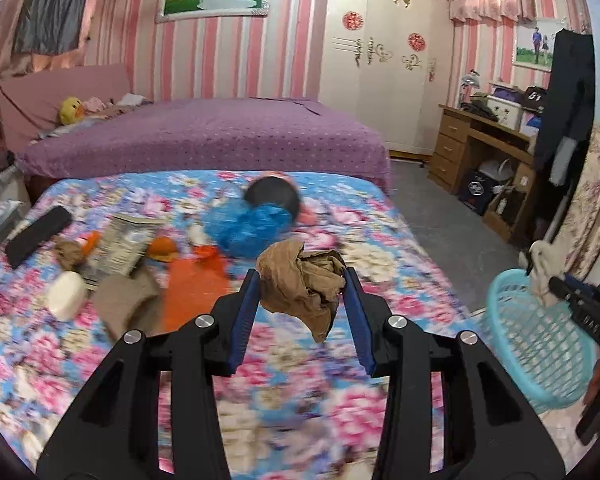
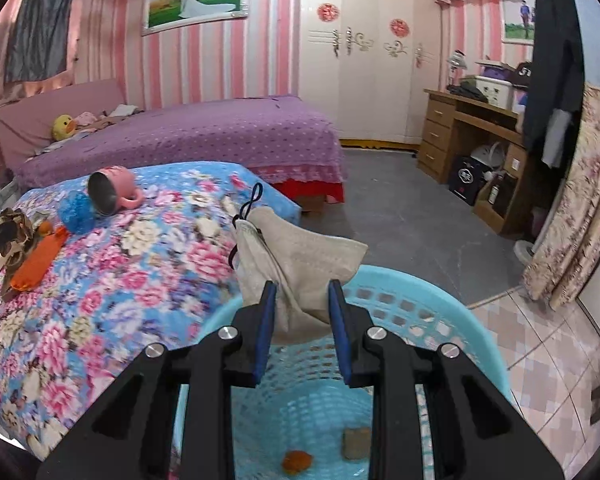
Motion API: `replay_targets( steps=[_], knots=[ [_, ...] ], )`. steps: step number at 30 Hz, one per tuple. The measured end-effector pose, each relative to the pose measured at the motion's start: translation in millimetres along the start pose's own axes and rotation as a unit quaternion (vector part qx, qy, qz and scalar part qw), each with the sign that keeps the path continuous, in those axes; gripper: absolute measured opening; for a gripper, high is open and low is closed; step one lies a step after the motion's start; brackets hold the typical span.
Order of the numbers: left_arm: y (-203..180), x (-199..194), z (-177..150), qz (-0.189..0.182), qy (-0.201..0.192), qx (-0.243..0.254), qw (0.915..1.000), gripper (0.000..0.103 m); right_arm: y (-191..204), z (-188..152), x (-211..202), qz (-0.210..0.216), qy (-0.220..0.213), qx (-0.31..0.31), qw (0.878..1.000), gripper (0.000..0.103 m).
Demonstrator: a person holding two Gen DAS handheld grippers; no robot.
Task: Collect trash
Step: 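Carry both items to the blue basket and open the left tool over it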
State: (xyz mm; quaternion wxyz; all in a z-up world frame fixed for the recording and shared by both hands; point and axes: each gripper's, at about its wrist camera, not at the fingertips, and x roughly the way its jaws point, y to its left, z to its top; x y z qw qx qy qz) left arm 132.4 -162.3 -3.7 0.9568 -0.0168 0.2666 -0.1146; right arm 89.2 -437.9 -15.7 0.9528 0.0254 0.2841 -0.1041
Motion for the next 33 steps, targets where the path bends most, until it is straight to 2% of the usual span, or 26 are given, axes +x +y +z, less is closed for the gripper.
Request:
replay_targets(
  steps=[10,20,26,29,30,32,33],
  knots=[
    [-75,14,-6,-0.067,0.009,0.032,0.9972,0.042,-41,-11,1,-0.023,0.016,0.01,1.0,0.027],
    [-164,28,-23,-0.131,0.032,0.07,0.9883,0.042,-93,-25,-13,-0.049,0.02,0.045,0.998,0.027],
    [-212,33,-32,-0.145,0.04,0.109,0.9826,0.042,-116,-36,-21,-0.055,0.016,0.069,0.996,0.027],
    [-226,34,-37,-0.148,0.048,0.125,0.98,0.049,-124,-39,-26,-0.057,0.01,0.081,0.995,0.027],
    [-228,33,-37,-0.145,0.047,0.127,0.9802,0.062,-126,-39,-27,-0.056,0.008,0.086,0.995,0.027],
    [-227,30,-36,-0.132,0.038,0.127,0.9824,0.078,-128,-39,-29,-0.055,0.003,0.091,0.994,0.027],
    [-223,29,-35,-0.126,0.034,0.126,0.9834,0.081,-129,-40,-30,-0.056,0.002,0.091,0.994,0.027]
  ],
)
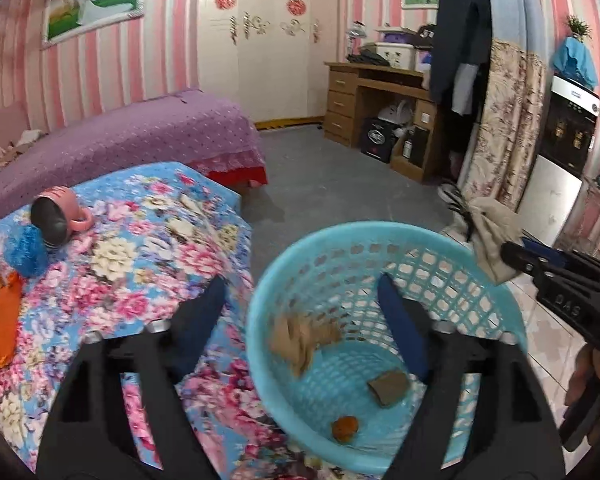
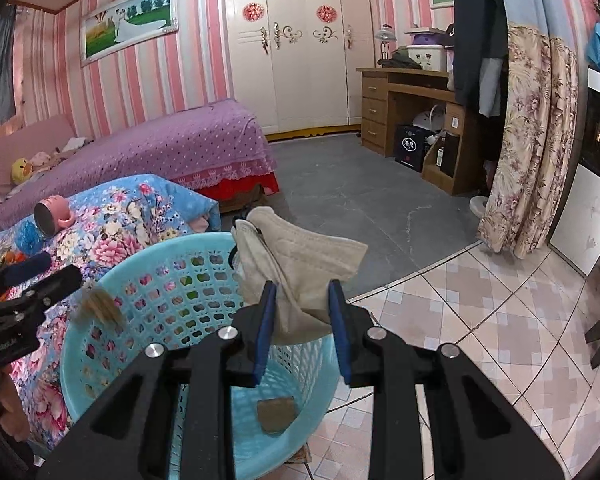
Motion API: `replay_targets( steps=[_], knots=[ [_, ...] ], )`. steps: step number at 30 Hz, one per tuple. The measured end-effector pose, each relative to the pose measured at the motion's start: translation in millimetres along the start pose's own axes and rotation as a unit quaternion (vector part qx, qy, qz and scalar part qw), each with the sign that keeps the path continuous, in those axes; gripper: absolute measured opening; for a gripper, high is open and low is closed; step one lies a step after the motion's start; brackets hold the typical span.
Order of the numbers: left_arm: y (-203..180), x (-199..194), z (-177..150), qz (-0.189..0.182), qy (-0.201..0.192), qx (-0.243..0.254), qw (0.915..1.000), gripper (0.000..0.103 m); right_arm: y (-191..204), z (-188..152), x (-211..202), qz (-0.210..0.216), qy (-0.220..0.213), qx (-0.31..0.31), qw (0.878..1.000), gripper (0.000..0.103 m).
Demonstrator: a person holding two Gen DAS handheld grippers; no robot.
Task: Collect trash
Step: 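Carry both items to the blue basket and open the left tool over it, then open the right tool to drop the grey cloth into the basket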
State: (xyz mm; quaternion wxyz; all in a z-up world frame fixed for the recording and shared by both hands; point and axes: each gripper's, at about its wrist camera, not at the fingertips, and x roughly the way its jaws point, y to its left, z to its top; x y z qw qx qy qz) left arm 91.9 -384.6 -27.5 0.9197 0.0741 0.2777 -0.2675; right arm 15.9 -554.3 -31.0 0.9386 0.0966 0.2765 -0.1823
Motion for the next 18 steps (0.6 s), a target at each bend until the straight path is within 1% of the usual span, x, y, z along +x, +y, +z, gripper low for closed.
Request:
replay_targets(
  steps=[1,3,6,9,11,14,16,18],
  knots=[
    [4,-1,1,0.004,0.0,0.0,1.0,0.082,-1,0,-1,0.0,-0.002,0.0,1.0,0.027],
    [13,-3,2,0.014,-0.001,-0.003,0.9999,0.088,-2,-1,-3,-0.001,-0.006,0.003,1.0,0.027],
    [31,-12,4,0.035,-0.015,-0.012,0.9992,0.094,-3,-3,-4,0.001,-0.012,0.014,1.0,0.028],
    [50,-19,6,0.049,-0.021,-0.03,0.9982,0.096,4,-4,-4,0.004,-0.017,0.019,1.0,0.028],
    [63,-24,6,0.052,-0.021,-0.046,0.9974,0.097,11,-3,-3,0.004,-0.017,0.014,1.0,0.028],
    [72,-29,4,0.056,-0.019,-0.057,0.9966,0.097,19,-4,0,0.004,-0.015,0.01,1.0,0.031],
    [76,-32,3,0.06,-0.02,-0.057,0.9964,0.097,23,-4,1,-0.002,-0.016,0.007,1.0,0.036],
    [79,-37,2,0.066,-0.025,-0.055,0.996,0.097,25,-4,1,-0.007,-0.018,0.008,1.0,0.053]
  ],
)
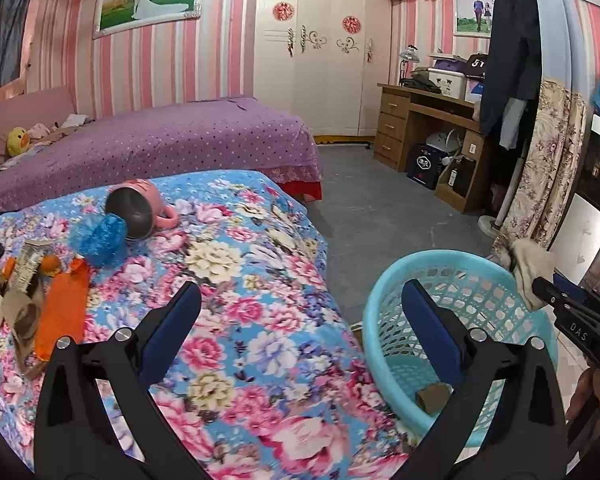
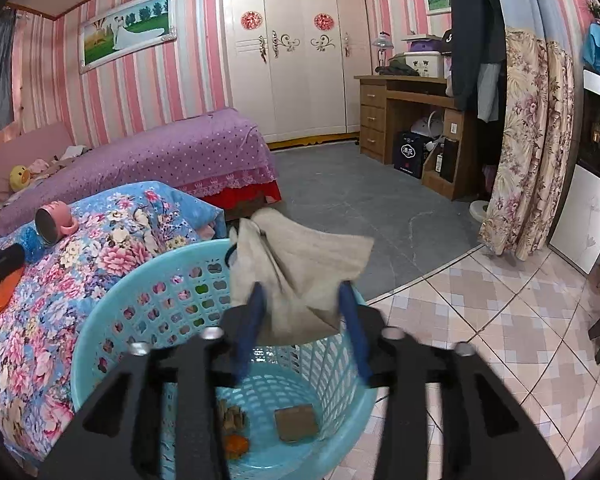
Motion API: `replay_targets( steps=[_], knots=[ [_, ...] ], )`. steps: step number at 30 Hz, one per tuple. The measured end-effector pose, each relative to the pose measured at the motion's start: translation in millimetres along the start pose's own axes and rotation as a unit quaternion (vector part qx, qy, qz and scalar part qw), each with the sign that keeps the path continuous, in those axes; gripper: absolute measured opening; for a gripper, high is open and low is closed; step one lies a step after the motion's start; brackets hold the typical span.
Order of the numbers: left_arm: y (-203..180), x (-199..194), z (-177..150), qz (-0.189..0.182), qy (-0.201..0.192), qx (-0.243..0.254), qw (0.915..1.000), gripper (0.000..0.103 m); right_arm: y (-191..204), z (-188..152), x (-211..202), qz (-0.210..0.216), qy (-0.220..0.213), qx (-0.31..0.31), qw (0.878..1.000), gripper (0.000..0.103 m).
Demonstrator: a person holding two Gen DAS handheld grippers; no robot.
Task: Collect trash
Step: 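Open the right tool to drop the grey cloth into the basket, then grasp the brown cardboard sleeve on the bed with the left tool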
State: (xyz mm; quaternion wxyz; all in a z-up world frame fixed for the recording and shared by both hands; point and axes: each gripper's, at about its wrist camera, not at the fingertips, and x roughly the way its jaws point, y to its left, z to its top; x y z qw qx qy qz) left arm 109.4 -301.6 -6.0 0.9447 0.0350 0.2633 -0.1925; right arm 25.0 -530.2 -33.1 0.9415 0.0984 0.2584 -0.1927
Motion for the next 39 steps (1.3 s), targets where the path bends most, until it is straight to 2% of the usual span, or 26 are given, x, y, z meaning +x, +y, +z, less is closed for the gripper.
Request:
replay_targets(
  steps=[3,4,6,8,15,25,30,35,39],
  knots=[
    [6,-4,-1,0.002,-0.002,-0.001,1.0,0.097,-1,0,-1,-0.007,-0.005,0.002,1.0,0.072],
    [9,-7,0,0.005,-0.004,-0.001,1.0,0.097,-1,0,-2,-0.01,-0.006,0.004,1.0,0.075],
    [13,-10,0,0.009,-0.006,0.001,0.9999,0.097,0,2,-6,-0.018,-0.018,0.011,1.0,0.09],
    [21,-14,1,0.013,-0.008,0.002,0.9999,0.097,4,4,-10,-0.026,-0.031,0.014,0.999,0.098],
    [57,-30,0,0.036,-0.01,-0.004,0.9993,0.097,35,15,-10,-0.03,-0.033,-0.001,0.999,0.098],
    [132,-54,-4,0.083,-0.014,-0.011,0.9964,0.097,101,22,-7,0.008,-0.025,-0.006,1.0,0.098],
    [176,-57,-13,0.119,-0.013,-0.016,0.9926,0.097,140,22,-3,0.029,-0.023,-0.015,0.999,0.099],
    [222,-53,-22,0.132,0.007,-0.047,0.9901,0.097,179,19,4,0.043,-0.017,-0.035,0.998,0.099],
    [248,-52,-32,0.14,0.017,-0.053,0.9886,0.097,205,16,11,0.047,-0.011,-0.049,0.998,0.099]
  ],
)
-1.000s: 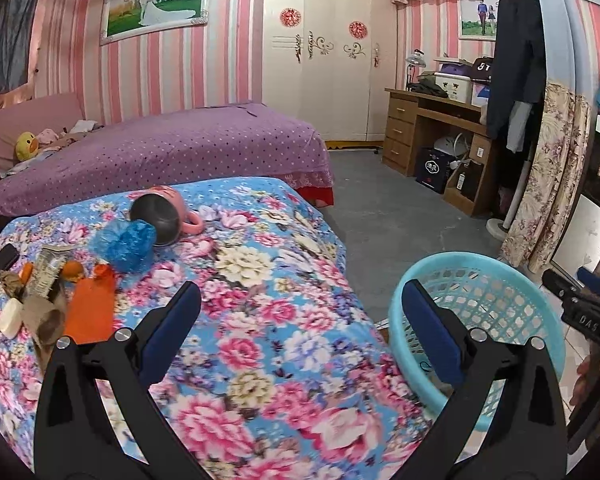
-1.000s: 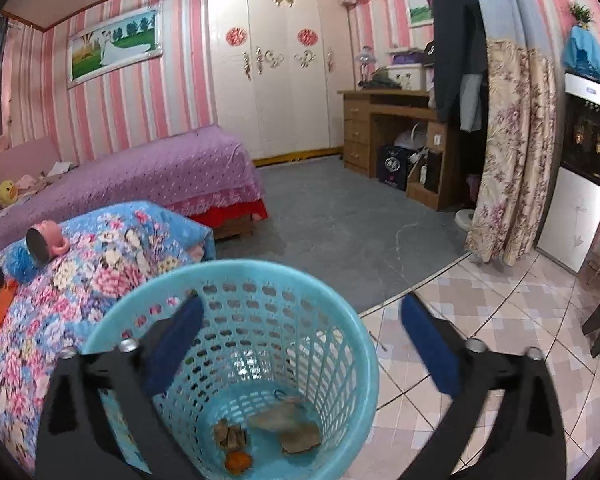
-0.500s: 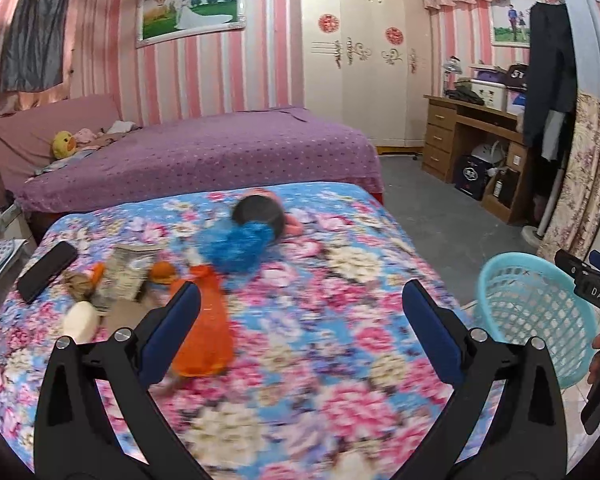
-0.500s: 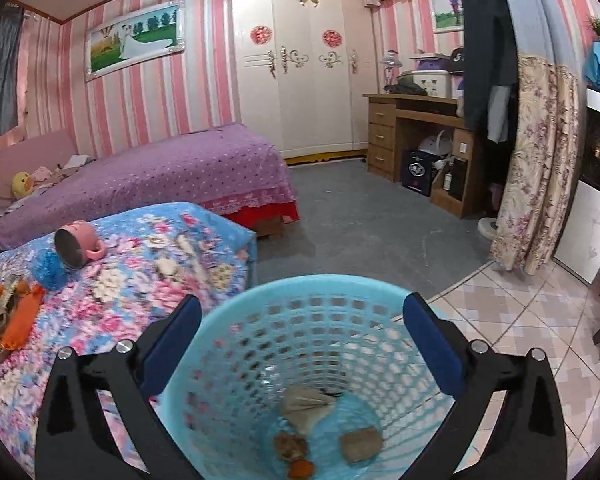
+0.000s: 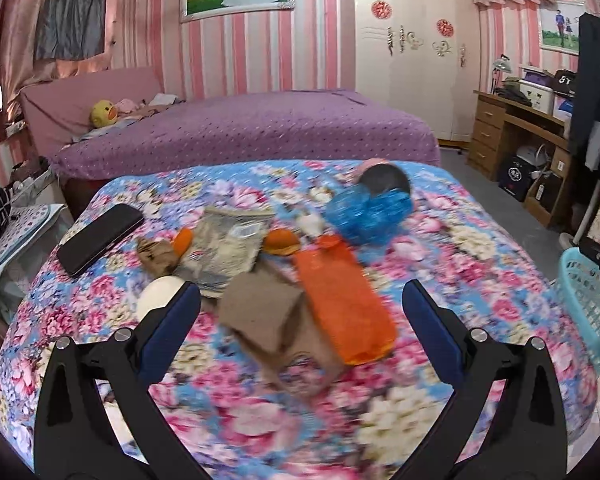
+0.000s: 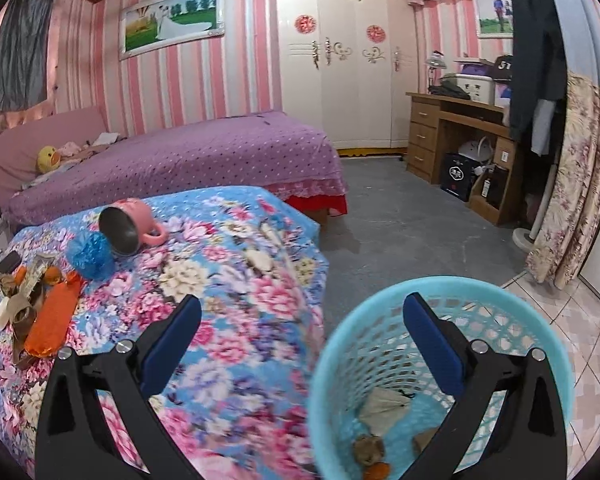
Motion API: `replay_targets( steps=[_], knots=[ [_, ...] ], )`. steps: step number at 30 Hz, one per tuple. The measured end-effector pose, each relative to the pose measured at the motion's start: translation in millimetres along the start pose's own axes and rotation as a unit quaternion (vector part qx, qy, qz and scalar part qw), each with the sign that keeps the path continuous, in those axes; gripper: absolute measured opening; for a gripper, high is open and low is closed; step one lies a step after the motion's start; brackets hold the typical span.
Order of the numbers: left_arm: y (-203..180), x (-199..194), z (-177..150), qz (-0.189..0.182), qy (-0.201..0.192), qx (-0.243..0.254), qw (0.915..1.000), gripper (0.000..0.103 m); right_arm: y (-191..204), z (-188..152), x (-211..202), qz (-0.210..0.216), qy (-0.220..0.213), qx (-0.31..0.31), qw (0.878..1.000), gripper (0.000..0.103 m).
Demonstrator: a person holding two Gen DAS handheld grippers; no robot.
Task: Collect trash
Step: 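Grasp the brown cardboard sleeve on the bed with the left tool, then grasp the orange plastic bag with the right tool while the left tool holds the sleeve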
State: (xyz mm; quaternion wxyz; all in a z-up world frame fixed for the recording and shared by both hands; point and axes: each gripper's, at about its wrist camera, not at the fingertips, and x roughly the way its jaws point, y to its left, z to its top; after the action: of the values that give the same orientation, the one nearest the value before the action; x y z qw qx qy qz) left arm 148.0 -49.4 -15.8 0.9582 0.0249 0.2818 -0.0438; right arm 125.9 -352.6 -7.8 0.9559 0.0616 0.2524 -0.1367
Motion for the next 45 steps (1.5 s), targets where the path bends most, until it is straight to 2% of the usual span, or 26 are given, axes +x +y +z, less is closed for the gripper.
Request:
replay_targets(
  steps=[8,15,19,21,22,27,32,40,45],
  knots=[
    [30,29,-12,-0.004,0.048,-0.013,0.9987,0.097,27,-2,16,0.012,0.01,-0.016,1.0,0.099],
    [31,54,-3,-0.019,0.067,-0.009,0.9975,0.095,31,-3,33,0.009,0.051,-0.012,0.999,0.099],
    [29,66,-1,-0.035,0.08,-0.008,0.9961,0.08,35,-3,39,0.022,0.065,-0.006,0.998,0.099],
    [30,73,-2,-0.046,0.093,-0.011,0.9945,0.059,43,-3,39,0.028,0.064,-0.014,0.997,0.099],
    [31,73,-2,-0.051,0.095,-0.014,0.9941,0.059,49,-3,38,0.028,0.062,-0.023,0.997,0.099],
    [36,55,2,-0.045,0.064,-0.011,0.9968,0.059,74,-4,31,0.039,0.054,-0.052,0.996,0.099],
    [51,26,2,-0.028,0.037,-0.009,0.9989,0.059,110,-9,23,0.072,0.055,-0.071,0.993,0.099],
    [93,6,-8,0.015,0.036,-0.033,0.9987,0.059,186,-26,10,0.148,0.066,-0.113,0.98,0.099],
    [117,-9,-14,0.029,0.036,-0.062,0.997,0.059,228,-42,12,0.17,0.085,-0.153,0.97,0.099]
  ],
)
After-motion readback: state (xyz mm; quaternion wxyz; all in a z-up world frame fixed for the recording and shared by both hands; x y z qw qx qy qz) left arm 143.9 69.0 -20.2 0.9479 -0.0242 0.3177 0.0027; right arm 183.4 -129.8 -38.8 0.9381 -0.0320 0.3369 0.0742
